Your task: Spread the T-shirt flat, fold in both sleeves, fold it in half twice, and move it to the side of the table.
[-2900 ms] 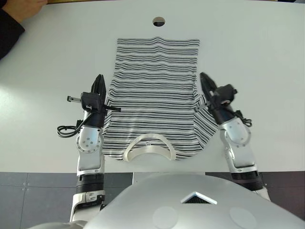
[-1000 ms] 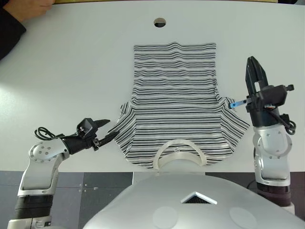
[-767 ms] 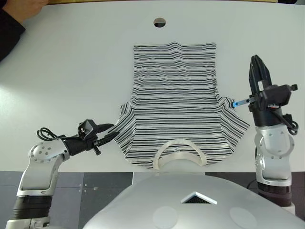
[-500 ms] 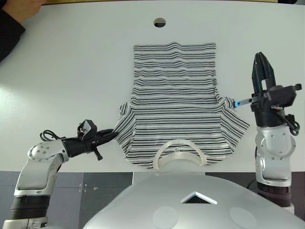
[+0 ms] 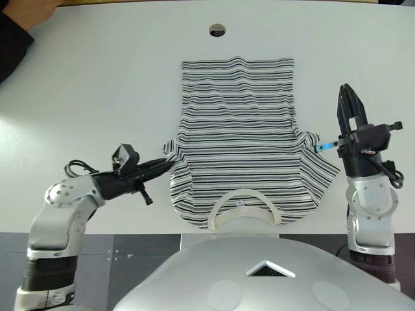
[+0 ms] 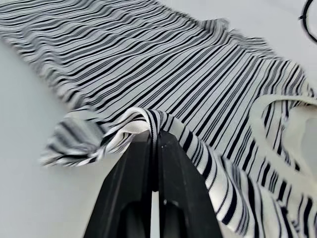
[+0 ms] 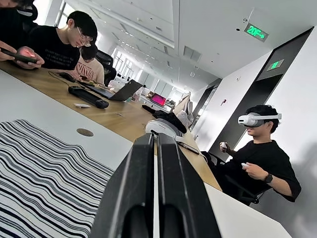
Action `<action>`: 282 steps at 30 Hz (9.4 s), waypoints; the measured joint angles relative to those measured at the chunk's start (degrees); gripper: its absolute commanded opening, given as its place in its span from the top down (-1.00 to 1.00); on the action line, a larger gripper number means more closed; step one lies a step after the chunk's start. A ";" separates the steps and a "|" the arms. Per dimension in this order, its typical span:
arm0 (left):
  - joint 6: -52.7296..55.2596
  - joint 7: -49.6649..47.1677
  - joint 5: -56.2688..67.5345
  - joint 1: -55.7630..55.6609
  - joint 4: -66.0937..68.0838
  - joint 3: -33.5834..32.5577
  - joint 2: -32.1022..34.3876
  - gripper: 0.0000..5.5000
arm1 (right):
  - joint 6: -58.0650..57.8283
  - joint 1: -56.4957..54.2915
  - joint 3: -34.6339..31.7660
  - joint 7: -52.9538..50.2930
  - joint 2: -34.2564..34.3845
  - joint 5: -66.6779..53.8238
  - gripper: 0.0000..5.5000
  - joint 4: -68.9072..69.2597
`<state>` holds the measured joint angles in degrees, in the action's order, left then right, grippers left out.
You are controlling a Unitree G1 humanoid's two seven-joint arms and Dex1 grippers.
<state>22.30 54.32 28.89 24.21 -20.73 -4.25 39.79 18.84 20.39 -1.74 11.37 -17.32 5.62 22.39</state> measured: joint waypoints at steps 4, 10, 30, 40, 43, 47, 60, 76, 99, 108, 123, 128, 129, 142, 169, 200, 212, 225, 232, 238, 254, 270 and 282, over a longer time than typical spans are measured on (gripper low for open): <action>0.37 -2.60 -1.25 -1.28 -2.25 3.97 -2.31 0.95 | 0.03 -0.03 -0.13 -0.03 -0.14 0.66 0.96 -0.32; 1.33 -7.81 -4.35 -4.52 -3.68 9.94 -6.36 0.95 | -9.01 0.28 -5.58 1.27 -2.02 -2.69 0.96 -1.76; 0.73 -12.33 -12.38 -4.64 -0.94 20.14 -7.91 0.32 | -42.78 12.25 -13.18 12.65 -5.68 -21.72 0.23 3.00; -6.04 -15.84 -11.57 -3.33 -3.39 15.06 -11.28 0.32 | -43.97 16.77 -11.84 16.32 -6.51 -22.43 0.23 4.49; -9.08 -16.73 -10.04 -3.57 -6.49 11.85 -12.39 0.32 | -42.29 17.43 -11.12 16.61 -6.56 -21.52 0.23 3.62; -11.73 -16.66 -8.37 -2.94 -10.50 9.99 -13.05 0.32 | -40.13 17.33 -10.98 17.17 -7.00 -21.47 0.45 1.92; -23.67 -18.92 -18.58 0.39 0.08 8.48 -13.50 0.95 | -32.53 18.00 -8.01 18.13 -7.28 -20.03 0.96 3.66; -28.69 -19.92 -20.11 -4.18 8.56 8.84 -16.85 0.95 | -38.75 9.16 10.86 19.72 -7.75 -17.14 0.96 10.43; -55.63 -14.95 -31.26 -3.45 16.49 4.94 -4.51 0.47 | -21.86 8.54 1.09 29.96 -15.84 -22.18 0.21 14.92; -58.81 0.94 -36.51 -1.16 8.01 12.64 13.05 -0.03 | 9.87 0.21 1.59 41.58 -41.90 9.63 -0.04 -11.75; -59.42 3.66 -36.00 -5.31 8.51 20.88 14.55 -0.09 | 23.50 -7.47 13.47 39.99 -41.65 15.21 -0.08 -10.37; -60.06 2.87 -36.31 -5.96 8.47 22.83 13.31 -0.09 | 23.32 -7.06 16.39 40.20 -41.50 16.67 -0.08 -5.96; -60.14 2.78 -36.51 -6.11 8.65 23.24 12.98 -0.09 | 23.04 -6.77 16.84 40.41 -41.49 16.71 -0.08 -5.08; -59.82 1.43 -36.55 -8.11 10.17 26.16 10.23 -0.04 | 18.25 -2.47 18.53 42.71 -43.42 15.62 -0.08 1.68; -44.30 9.71 -18.14 -7.64 8.83 27.98 12.90 0.96 | -3.36 3.09 19.21 47.76 -43.31 -8.26 0.96 6.11; -22.20 -9.05 -21.28 -38.02 33.45 15.40 -8.84 0.96 | -23.03 -24.58 13.60 35.19 -16.53 -18.23 0.96 -13.66; -28.28 -14.29 -26.08 -51.82 55.99 15.47 -20.02 0.96 | -18.93 -39.33 11.95 38.40 -8.93 -18.06 0.96 -41.14; -32.13 -19.01 -27.47 -61.23 78.01 10.97 -24.45 0.96 | -13.77 -49.22 8.77 39.91 -3.87 -16.48 0.96 -63.69; -33.64 -21.96 -27.55 -65.38 85.81 8.11 -26.29 0.96 | -9.81 -56.64 6.58 37.34 -0.26 -14.72 0.73 -77.60; -34.03 -25.48 -27.63 -66.89 88.61 6.25 -27.62 0.96 | -5.04 -62.81 3.22 28.22 1.19 -12.43 0.53 -87.63; -33.50 -23.36 -27.75 -67.06 88.59 3.66 -27.63 0.43 | 7.56 -63.28 2.78 23.16 1.28 -6.44 0.52 -88.01; -40.43 -34.99 -32.13 -59.20 72.02 3.53 -21.47 0.30 | 4.77 -40.54 14.80 43.78 -10.71 -1.26 0.52 -49.41; -37.74 -24.88 -36.12 -31.94 32.09 15.93 -18.53 0.95 | 1.53 -28.23 14.95 44.40 -16.13 -4.02 0.96 -37.14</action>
<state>-15.44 29.44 -7.23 -7.74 11.35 11.68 21.26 20.37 -7.84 13.21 55.77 -33.45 1.60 -14.75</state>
